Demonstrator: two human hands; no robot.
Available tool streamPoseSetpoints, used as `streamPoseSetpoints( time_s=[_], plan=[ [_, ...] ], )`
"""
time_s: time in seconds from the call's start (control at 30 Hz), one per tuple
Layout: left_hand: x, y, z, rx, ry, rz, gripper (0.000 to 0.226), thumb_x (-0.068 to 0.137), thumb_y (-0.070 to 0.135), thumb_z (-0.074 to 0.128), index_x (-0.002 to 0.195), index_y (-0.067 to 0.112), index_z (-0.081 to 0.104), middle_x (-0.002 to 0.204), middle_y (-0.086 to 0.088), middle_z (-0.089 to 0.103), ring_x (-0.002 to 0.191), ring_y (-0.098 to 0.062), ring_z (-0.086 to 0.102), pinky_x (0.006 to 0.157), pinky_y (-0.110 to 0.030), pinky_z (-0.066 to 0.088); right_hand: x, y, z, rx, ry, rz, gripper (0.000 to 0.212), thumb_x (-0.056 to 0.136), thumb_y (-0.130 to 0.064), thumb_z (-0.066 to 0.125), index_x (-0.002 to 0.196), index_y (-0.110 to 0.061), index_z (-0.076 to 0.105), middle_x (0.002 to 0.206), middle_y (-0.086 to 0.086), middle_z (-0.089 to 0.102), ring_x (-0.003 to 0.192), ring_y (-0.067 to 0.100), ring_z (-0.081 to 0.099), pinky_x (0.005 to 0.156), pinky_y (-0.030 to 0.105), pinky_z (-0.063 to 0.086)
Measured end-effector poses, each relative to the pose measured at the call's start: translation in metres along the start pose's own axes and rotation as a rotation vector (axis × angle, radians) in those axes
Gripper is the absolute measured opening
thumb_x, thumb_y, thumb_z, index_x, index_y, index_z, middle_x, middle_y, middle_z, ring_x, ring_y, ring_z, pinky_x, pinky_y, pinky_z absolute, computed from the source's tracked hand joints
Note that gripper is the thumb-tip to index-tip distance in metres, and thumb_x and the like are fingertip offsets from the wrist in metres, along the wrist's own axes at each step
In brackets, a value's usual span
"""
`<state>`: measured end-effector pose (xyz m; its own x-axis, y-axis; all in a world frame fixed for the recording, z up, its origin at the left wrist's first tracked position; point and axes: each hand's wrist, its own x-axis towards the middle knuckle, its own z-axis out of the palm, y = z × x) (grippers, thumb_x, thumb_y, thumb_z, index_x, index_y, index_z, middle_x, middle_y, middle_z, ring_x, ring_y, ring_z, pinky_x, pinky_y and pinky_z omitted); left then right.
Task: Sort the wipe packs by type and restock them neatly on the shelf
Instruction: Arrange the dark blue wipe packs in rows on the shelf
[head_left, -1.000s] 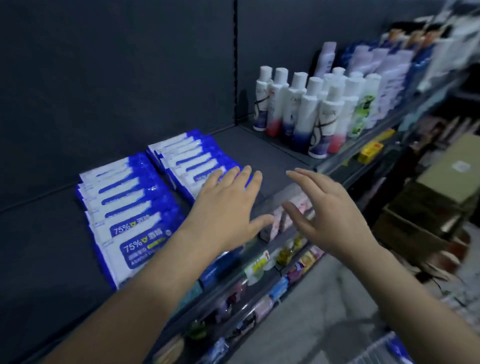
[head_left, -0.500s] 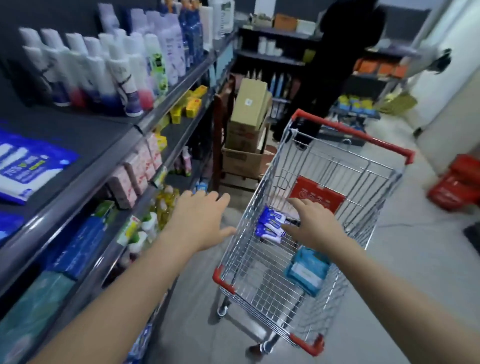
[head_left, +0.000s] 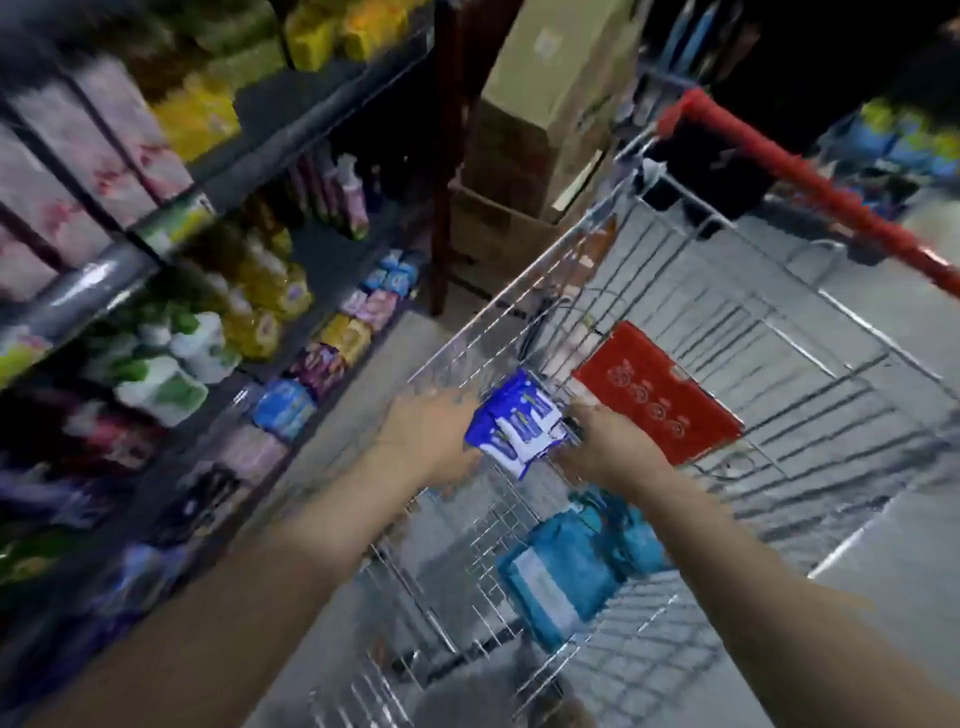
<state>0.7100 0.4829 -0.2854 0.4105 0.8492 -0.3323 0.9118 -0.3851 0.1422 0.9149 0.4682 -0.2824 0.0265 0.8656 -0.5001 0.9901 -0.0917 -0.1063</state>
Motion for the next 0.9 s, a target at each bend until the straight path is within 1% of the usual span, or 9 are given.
streamPoseSetpoints(
  time_s=[0.13, 0.27, 0.4, 0.47, 0.53, 0.6, 0.67, 0.8, 0.9],
  plan=[
    [0.096, 0.021, 0.073, -0.12, -0.038, -0.165, 0.037, 0.094, 0.04, 0.049, 0.123, 0.018, 0.052, 0.117, -0.008, 0.064, 0.108, -0.029, 0.06, 0.088, -0.032, 0.044, 0.112, 0.057, 0.029, 0.007, -0.17, -0.113, 0.059, 0.089, -0.036, 0.06, 0.14, -0.013, 0.04, 0.134, 0.016, 0.053, 0.121, 0.03, 0.051, 0.093, 0.031, 0.04],
    [0.165, 0.021, 0.161, -0.218, -0.061, -0.264, 0.029, 0.073, 0.03, 0.046, 0.096, 0.016, 0.056, 0.078, -0.014, 0.069, 0.067, -0.035, 0.068, 0.062, -0.036, 0.05, 0.198, 0.091, 0.069, 0.042, -0.258, -0.136, 0.052, 0.09, -0.03, 0.061, 0.133, -0.006, 0.044, 0.13, 0.02, 0.055, 0.117, 0.033, 0.053, 0.091, 0.033, 0.042],
    [0.196, 0.022, 0.218, -0.44, -0.124, -0.505, 0.038, 0.077, 0.031, 0.059, 0.112, 0.018, 0.059, 0.105, -0.005, 0.066, 0.097, -0.032, 0.064, 0.079, -0.035, 0.05, 0.249, 0.097, 0.117, 0.188, -0.321, -0.087, 0.055, 0.091, -0.034, 0.06, 0.135, -0.005, 0.042, 0.131, 0.018, 0.054, 0.118, 0.033, 0.052, 0.095, 0.036, 0.044],
    [0.205, 0.024, 0.239, -0.665, -0.116, -0.643, 0.045, 0.076, 0.032, 0.06, 0.118, 0.017, 0.057, 0.11, -0.007, 0.065, 0.104, -0.03, 0.062, 0.084, -0.033, 0.049, 0.26, 0.092, 0.139, 0.272, -0.278, -0.055, 0.061, 0.089, -0.035, 0.065, 0.136, -0.004, 0.042, 0.134, 0.017, 0.05, 0.12, 0.033, 0.051, 0.096, 0.036, 0.042],
    [0.213, 0.031, 0.257, -0.94, -0.086, -0.775, 0.046, 0.078, 0.023, 0.066, 0.122, 0.01, 0.056, 0.114, -0.009, 0.064, 0.105, -0.027, 0.061, 0.083, -0.028, 0.045, 0.266, 0.084, 0.159, 0.328, -0.223, -0.045, 0.069, 0.082, -0.035, 0.073, 0.136, -0.007, 0.04, 0.137, 0.016, 0.044, 0.121, 0.034, 0.05, 0.096, 0.038, 0.042],
    [0.22, 0.04, 0.275, -1.136, 0.041, -0.898, 0.053, 0.073, 0.022, 0.071, 0.121, 0.01, 0.056, 0.111, -0.008, 0.067, 0.1, -0.025, 0.064, 0.078, -0.026, 0.045, 0.269, 0.078, 0.173, 0.402, -0.203, -0.007, 0.08, 0.073, -0.035, 0.081, 0.135, -0.008, 0.038, 0.138, 0.014, 0.042, 0.121, 0.034, 0.049, 0.096, 0.039, 0.042],
    [0.222, 0.051, 0.284, -1.145, 0.129, -0.988, 0.058, 0.073, 0.022, 0.073, 0.125, 0.017, 0.049, 0.109, -0.003, 0.068, 0.098, -0.023, 0.065, 0.082, -0.028, 0.049, 0.271, 0.073, 0.181, 0.463, -0.204, 0.075, 0.083, 0.067, -0.033, 0.086, 0.131, -0.007, 0.041, 0.136, 0.012, 0.044, 0.121, 0.032, 0.051, 0.097, 0.038, 0.042],
    [0.218, 0.07, 0.293, -1.156, 0.397, -1.128, 0.061, 0.071, 0.009, 0.077, 0.125, 0.018, 0.049, 0.112, -0.005, 0.065, 0.106, -0.025, 0.06, 0.088, -0.037, 0.05, 0.274, 0.069, 0.181, 0.397, -0.263, 0.074, 0.056, 0.07, -0.033, 0.081, 0.113, -0.005, 0.057, 0.12, 0.014, 0.055, 0.108, 0.031, 0.058, 0.087, 0.035, 0.046],
    [0.218, 0.088, 0.285, -1.169, 0.483, -1.173, 0.053, 0.074, 0.003, 0.072, 0.121, 0.015, 0.052, 0.112, -0.004, 0.064, 0.101, -0.023, 0.061, 0.086, -0.034, 0.05, 0.27, 0.071, 0.182, 0.595, -0.35, 0.133, 0.027, 0.074, -0.015, 0.074, 0.096, -0.008, 0.06, 0.096, 0.012, 0.065, 0.094, 0.03, 0.063, 0.08, 0.036, 0.05]
  ],
)
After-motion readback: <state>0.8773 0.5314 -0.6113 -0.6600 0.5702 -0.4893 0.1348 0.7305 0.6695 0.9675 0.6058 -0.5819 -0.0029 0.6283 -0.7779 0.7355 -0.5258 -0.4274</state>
